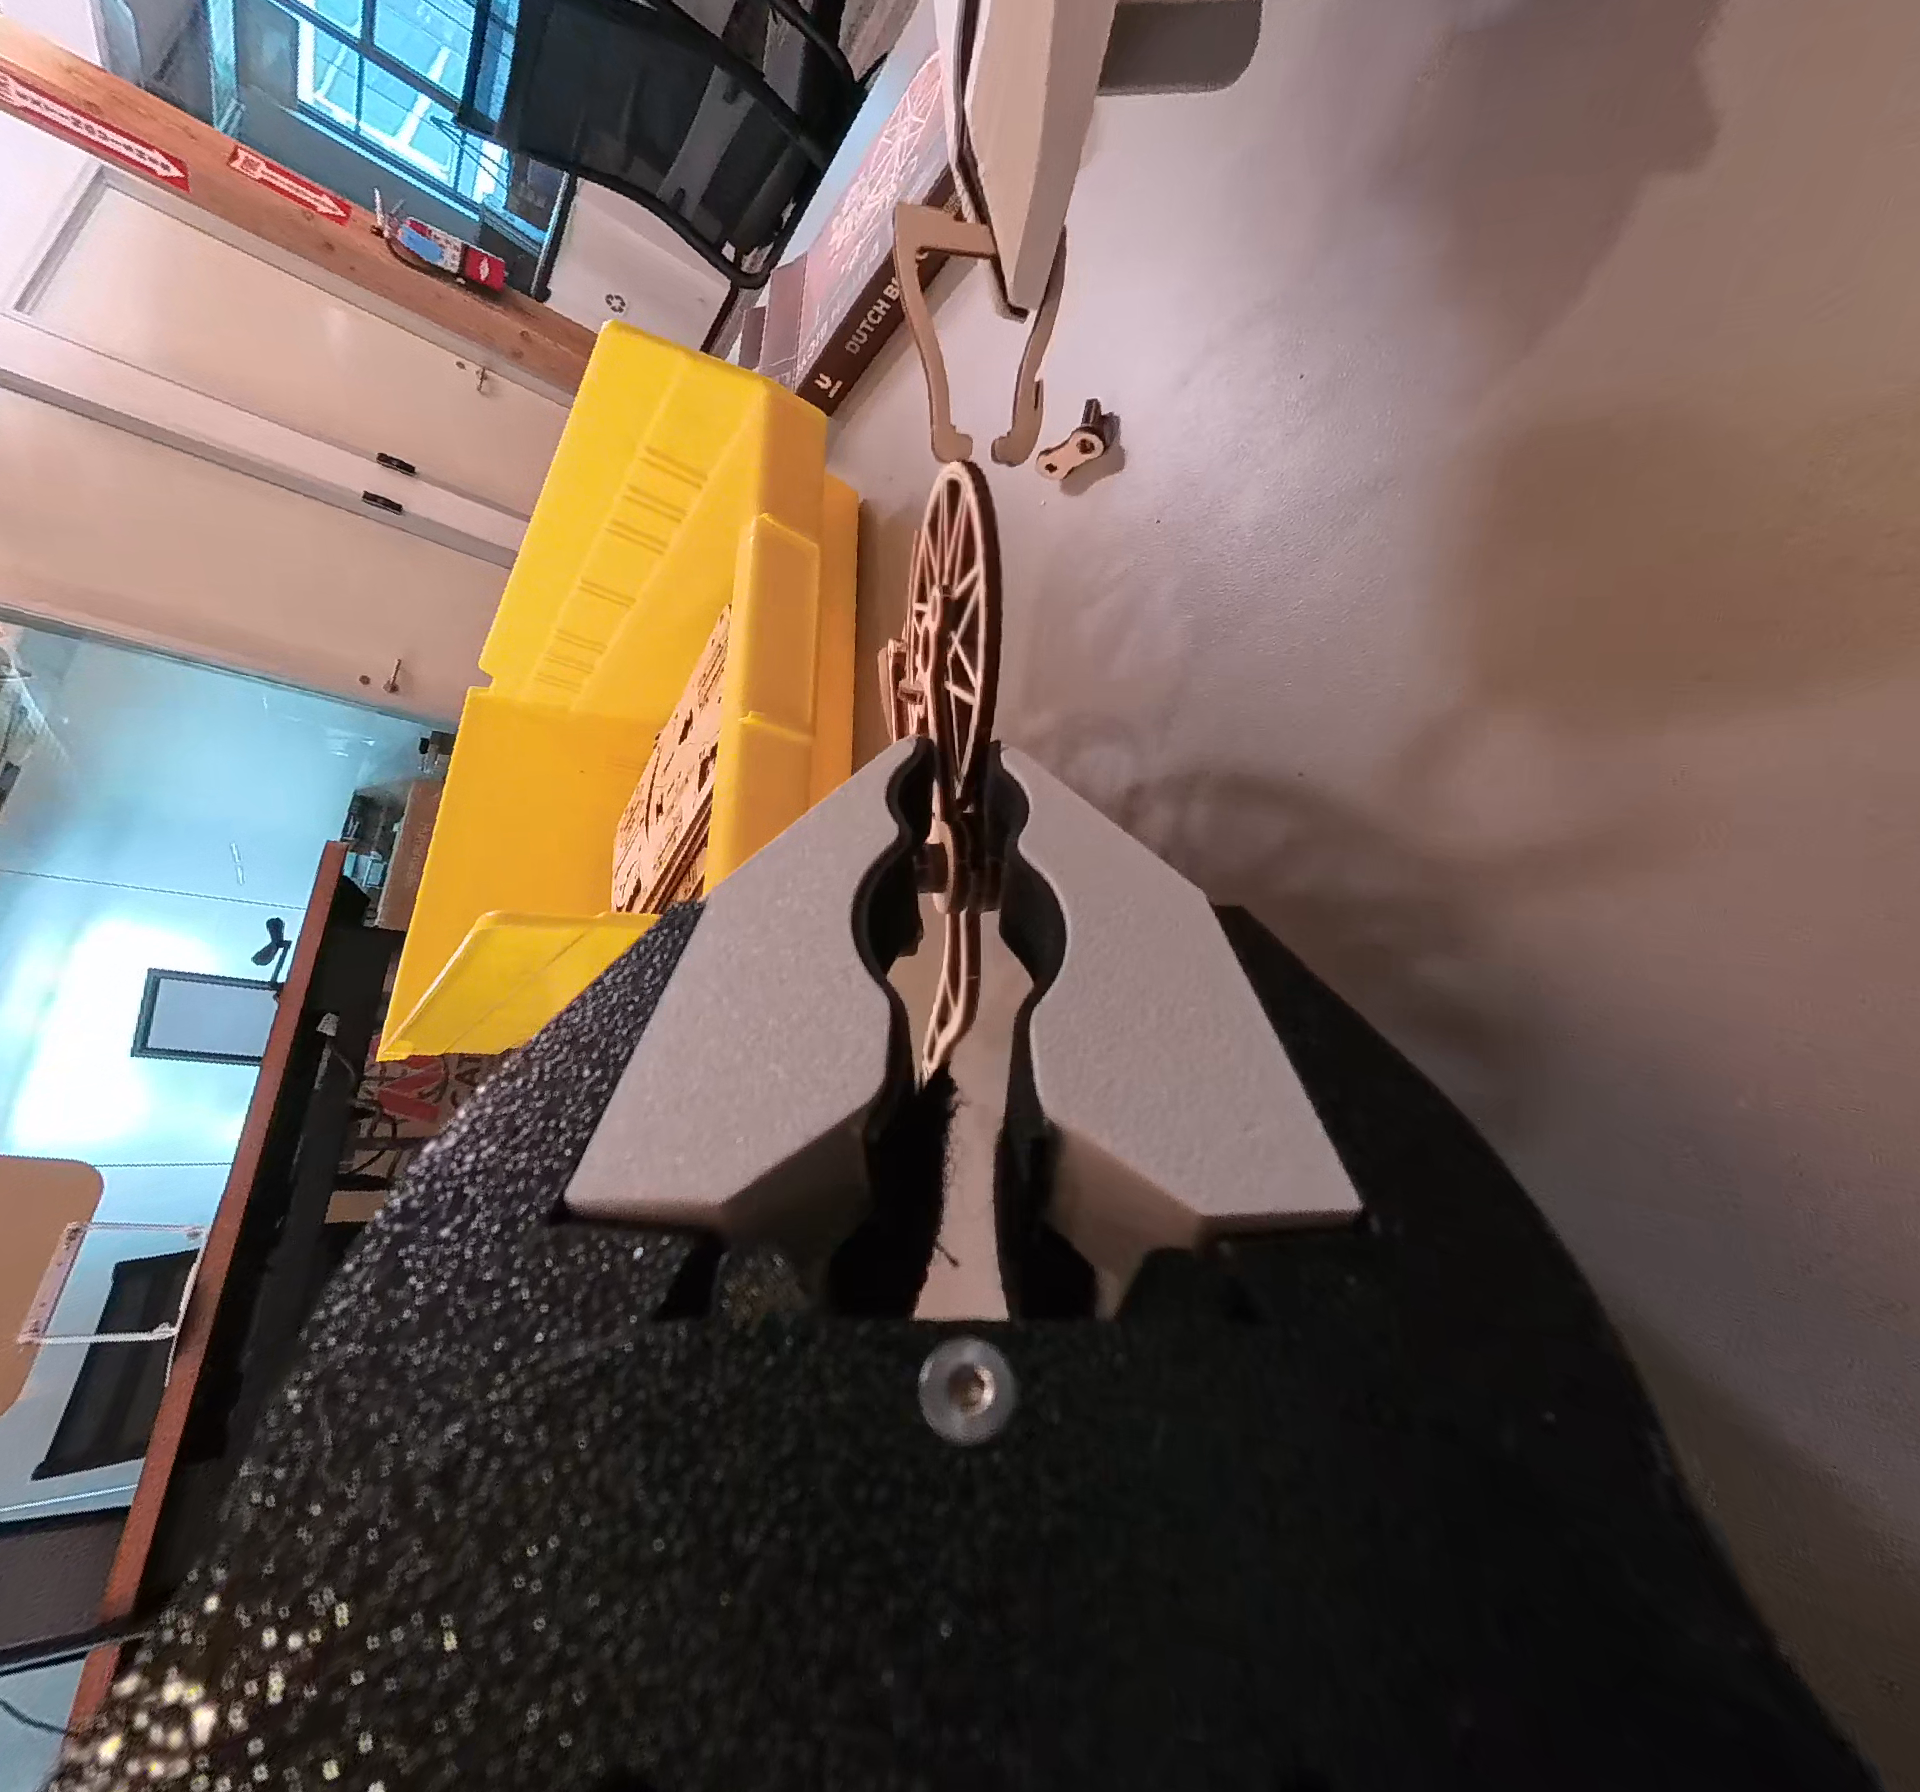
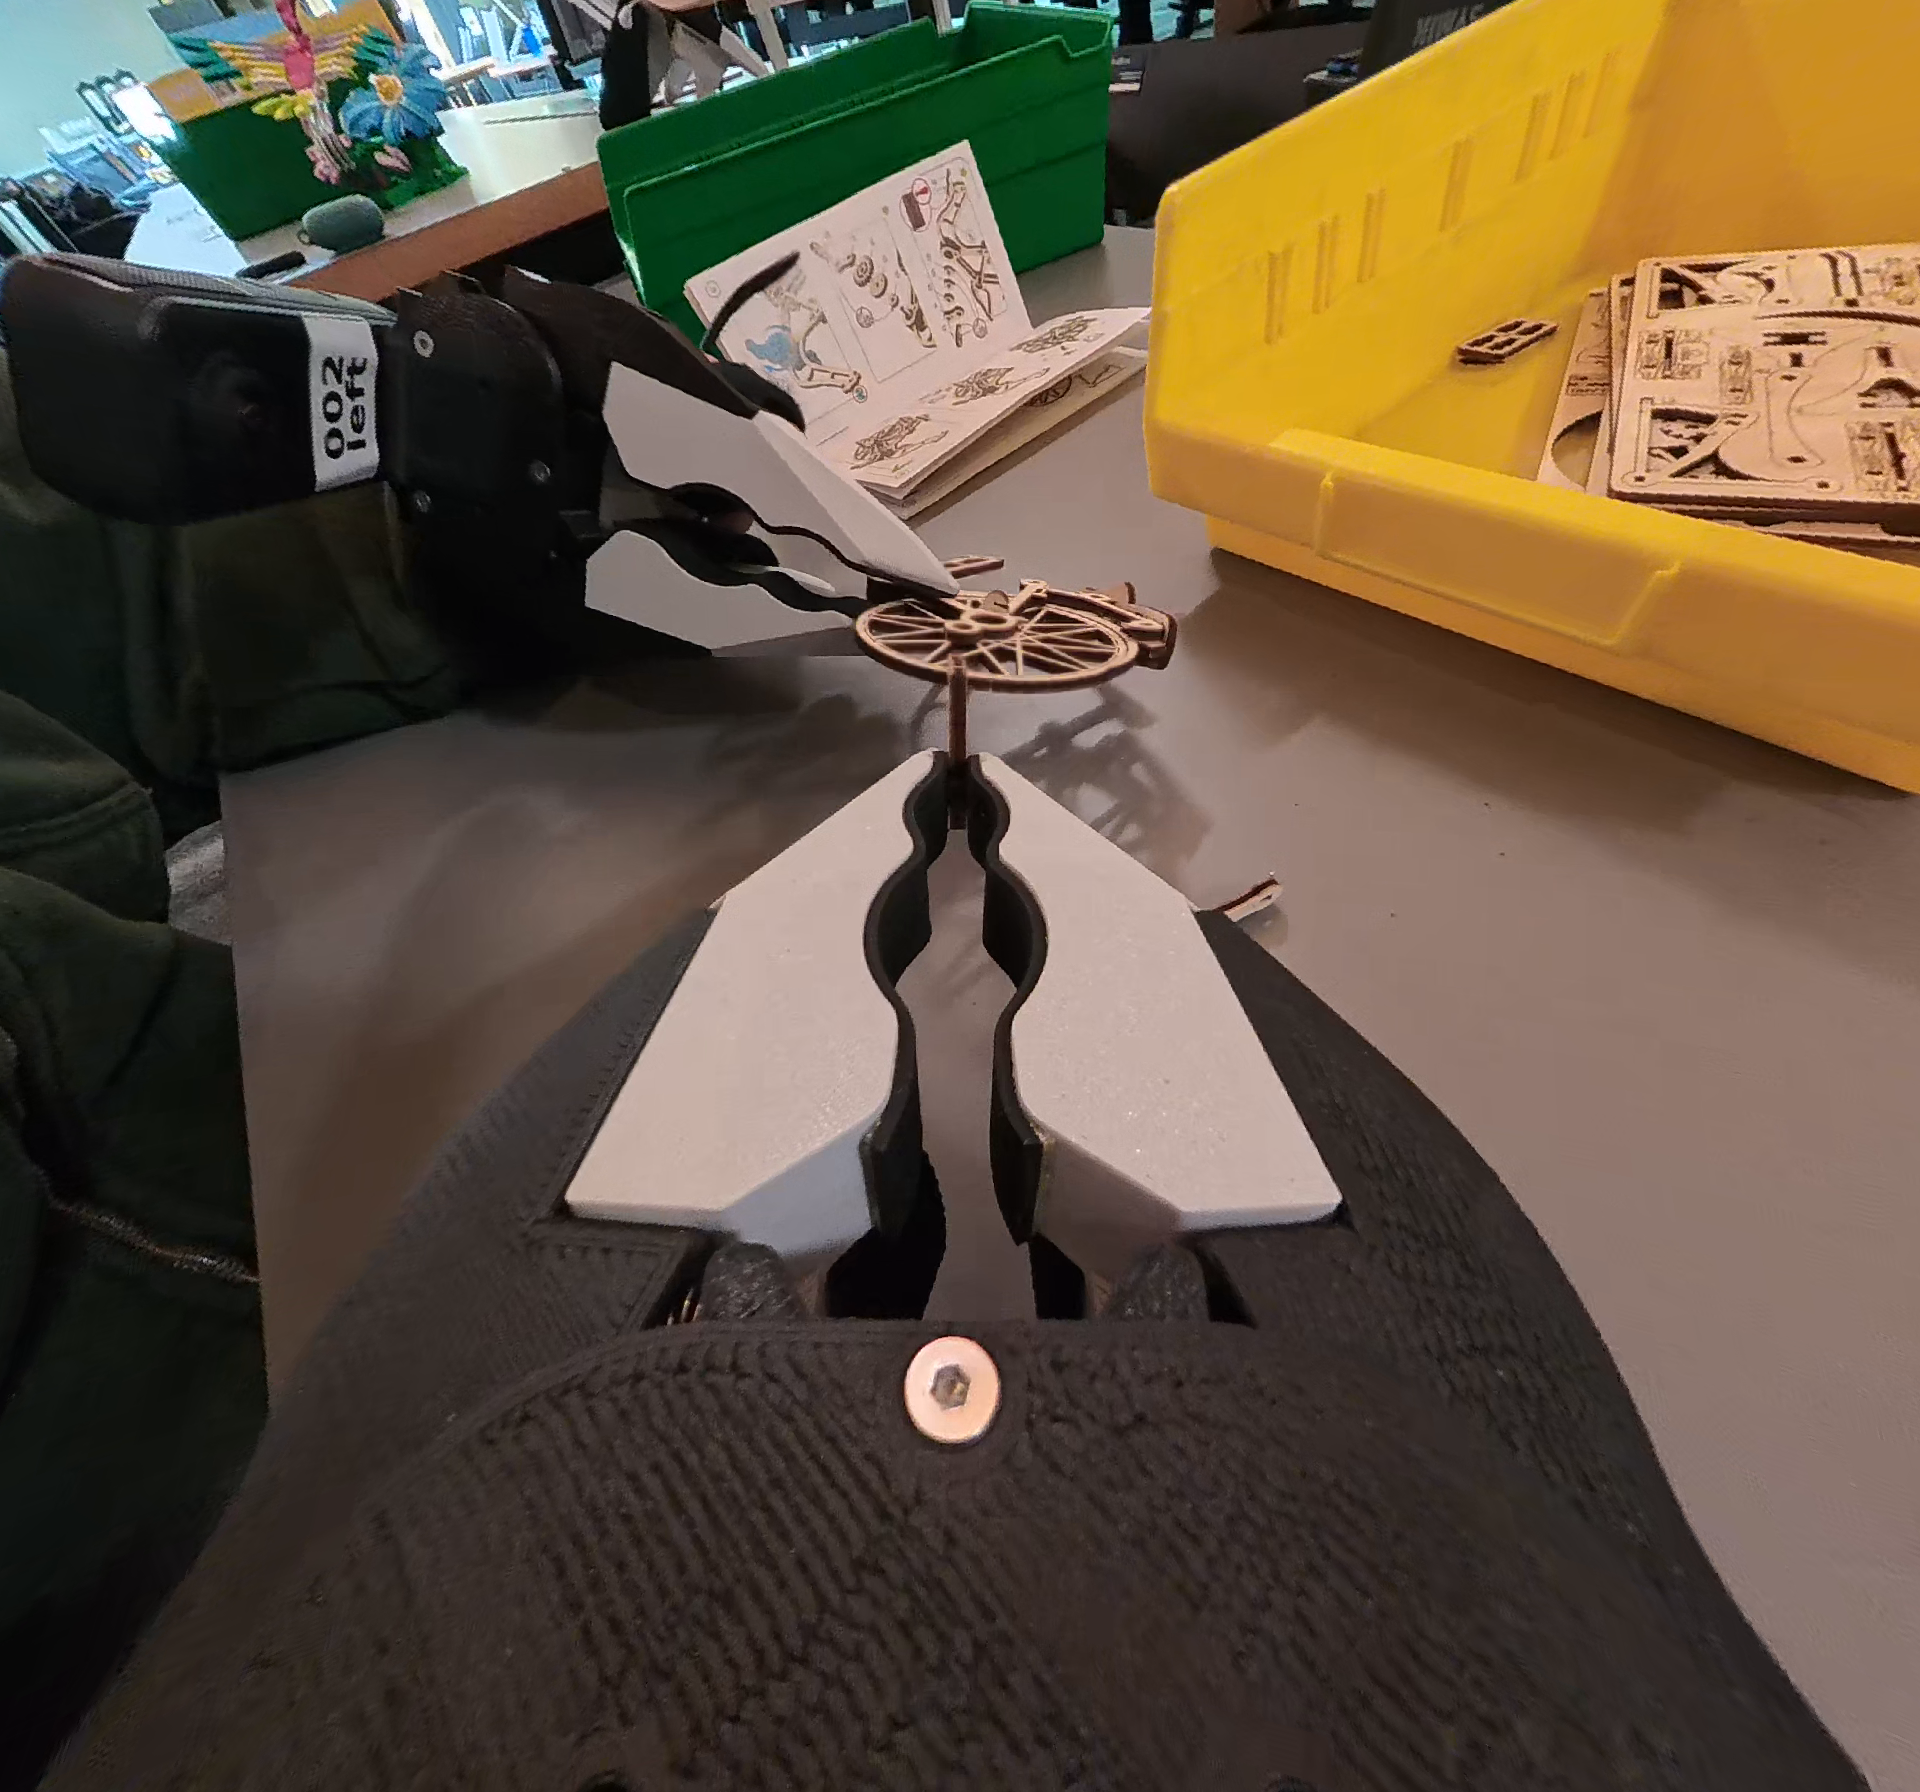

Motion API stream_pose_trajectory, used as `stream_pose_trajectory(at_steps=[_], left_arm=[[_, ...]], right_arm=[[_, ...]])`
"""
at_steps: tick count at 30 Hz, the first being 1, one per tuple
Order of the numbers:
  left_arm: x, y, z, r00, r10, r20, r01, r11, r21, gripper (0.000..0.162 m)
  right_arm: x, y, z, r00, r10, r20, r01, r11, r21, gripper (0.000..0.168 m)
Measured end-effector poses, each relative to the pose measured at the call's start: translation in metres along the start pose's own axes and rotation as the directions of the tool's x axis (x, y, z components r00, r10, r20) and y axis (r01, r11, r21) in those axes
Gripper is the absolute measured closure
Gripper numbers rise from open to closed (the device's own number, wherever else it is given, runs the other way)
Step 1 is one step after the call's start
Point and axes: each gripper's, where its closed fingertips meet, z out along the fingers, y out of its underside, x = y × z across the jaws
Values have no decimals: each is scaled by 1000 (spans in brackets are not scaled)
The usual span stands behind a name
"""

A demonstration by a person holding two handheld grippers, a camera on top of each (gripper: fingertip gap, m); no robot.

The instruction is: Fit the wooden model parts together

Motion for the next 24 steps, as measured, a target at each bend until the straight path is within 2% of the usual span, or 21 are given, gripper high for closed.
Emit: stream_pose_trajectory(at_steps=[12, 15, 24], left_arm=[[3, -1, 1, 1000, 2, -11, -2, 1000, -7, 155], [10, -9, 1, 999, 9, -34, -9, 1000, 18, 155], [13, -9, 2, 998, 48, -39, -48, 999, 8, 155]], right_arm=[[3, -2, -1, 998, 55, 9, -55, 998, 23, 168], [0, 2, 4, 999, 47, 16, -47, 999, -14, 168], [-4, 1, 5, 998, 46, 37, -46, 999, -9, 168]])
